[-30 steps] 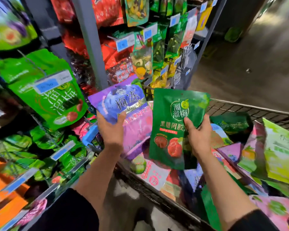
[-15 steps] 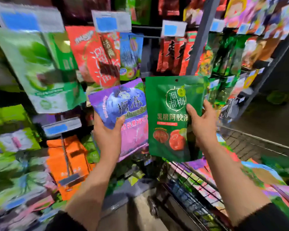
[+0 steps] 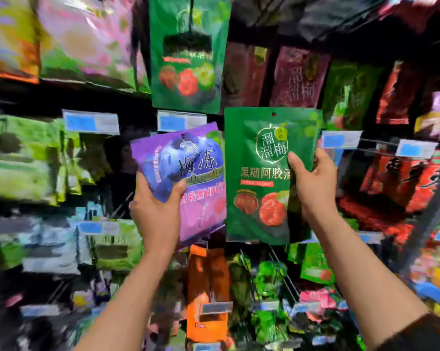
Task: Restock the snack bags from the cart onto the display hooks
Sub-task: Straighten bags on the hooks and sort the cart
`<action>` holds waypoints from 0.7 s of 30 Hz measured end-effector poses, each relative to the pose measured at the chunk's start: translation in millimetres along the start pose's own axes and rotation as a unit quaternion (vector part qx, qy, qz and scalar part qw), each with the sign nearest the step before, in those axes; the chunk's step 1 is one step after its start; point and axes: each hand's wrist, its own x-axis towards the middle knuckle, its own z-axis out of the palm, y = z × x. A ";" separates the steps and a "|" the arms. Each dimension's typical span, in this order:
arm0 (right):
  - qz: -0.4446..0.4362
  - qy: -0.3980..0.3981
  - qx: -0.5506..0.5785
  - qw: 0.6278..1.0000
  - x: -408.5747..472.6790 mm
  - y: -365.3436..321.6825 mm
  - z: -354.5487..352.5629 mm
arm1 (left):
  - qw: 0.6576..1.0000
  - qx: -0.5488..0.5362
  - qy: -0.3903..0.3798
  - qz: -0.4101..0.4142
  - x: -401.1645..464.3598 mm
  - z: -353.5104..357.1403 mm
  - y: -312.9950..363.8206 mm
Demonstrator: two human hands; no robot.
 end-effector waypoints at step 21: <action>0.005 -0.013 -0.010 1.000 140.0 -145.7 188.8 | 0.992 -0.070 0.053 0.085 76.0 -31.9 46.0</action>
